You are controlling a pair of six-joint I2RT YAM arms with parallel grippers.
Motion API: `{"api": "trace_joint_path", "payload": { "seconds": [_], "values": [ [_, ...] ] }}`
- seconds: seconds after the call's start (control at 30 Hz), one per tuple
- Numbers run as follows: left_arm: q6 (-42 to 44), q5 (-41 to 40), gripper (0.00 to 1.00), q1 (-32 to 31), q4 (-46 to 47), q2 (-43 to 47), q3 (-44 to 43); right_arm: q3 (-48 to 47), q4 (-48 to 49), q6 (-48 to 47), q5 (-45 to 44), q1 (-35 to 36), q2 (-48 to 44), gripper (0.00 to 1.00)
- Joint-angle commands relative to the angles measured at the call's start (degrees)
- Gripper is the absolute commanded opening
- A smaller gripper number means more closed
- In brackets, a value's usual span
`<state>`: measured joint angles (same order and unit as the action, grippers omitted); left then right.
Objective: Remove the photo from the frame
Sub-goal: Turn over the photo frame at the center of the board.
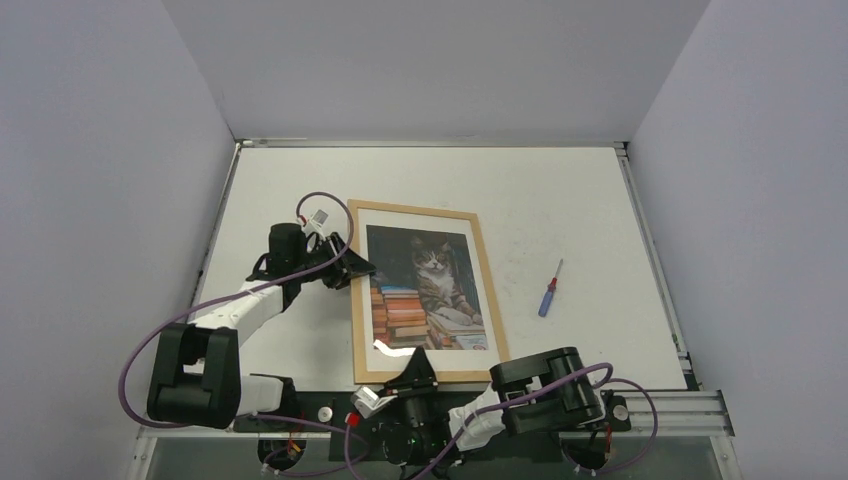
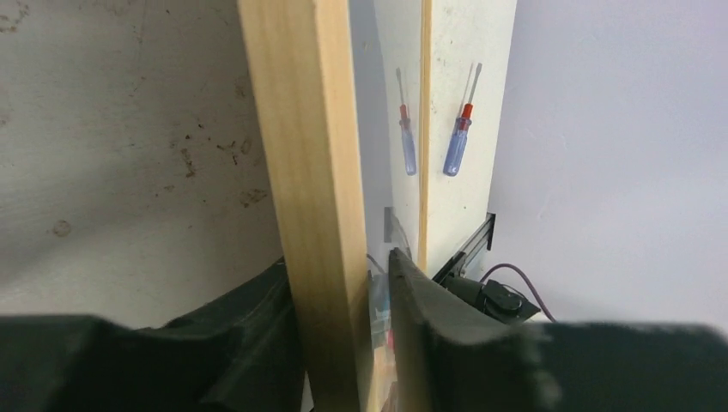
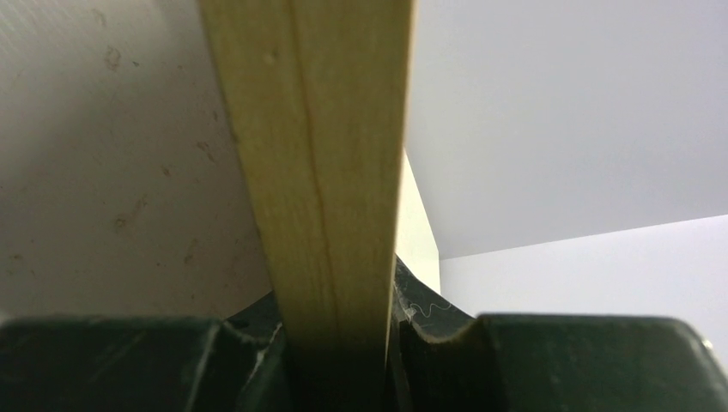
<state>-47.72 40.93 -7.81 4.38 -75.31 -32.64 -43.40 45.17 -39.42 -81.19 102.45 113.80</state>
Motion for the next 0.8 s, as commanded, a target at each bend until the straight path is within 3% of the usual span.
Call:
{"api": "trace_joint_path", "payload": {
  "seconds": [0.0,0.03,0.1,0.2,0.33,0.63,0.77],
  "values": [
    [2.8,-1.8,0.47,0.1,0.2,3.3,-2.5,-1.8,-7.6,7.6,-1.6,1.1,-6.5,0.0],
    [2.7,-2.0,0.59,0.1,0.2,3.8,-2.4,-2.0,-10.8,10.5,-1.1,1.1,-7.6,0.0],
    [2.6,-3.2,0.72,0.1,-0.1,5.2,-2.4,-2.9,-18.1,17.2,0.1,1.0,-10.1,0.0],
    [2.6,-6.8,0.96,0.1,-1.2,8.6,-1.9,-2.8,-21.7,21.7,0.1,1.0,-12.3,0.0],
    [2.5,-14.7,0.97,0.5,-4.2,15.4,-1.7,-2.5,-25.2,27.1,-0.1,1.0,-14.8,0.0],
    [3.0,-33.7,0.97,2.4,-20.1,32.1,-2.0,-2.0,-31.6,40.8,1.3,-0.5,-23.9,0.0],
    [3.3,-37.3,0.97,3.6,-23.9,34.4,-2.0,-1.4,-33.5,46.8,3.9,-1.9,-30.1,0.0]
  ]
}}
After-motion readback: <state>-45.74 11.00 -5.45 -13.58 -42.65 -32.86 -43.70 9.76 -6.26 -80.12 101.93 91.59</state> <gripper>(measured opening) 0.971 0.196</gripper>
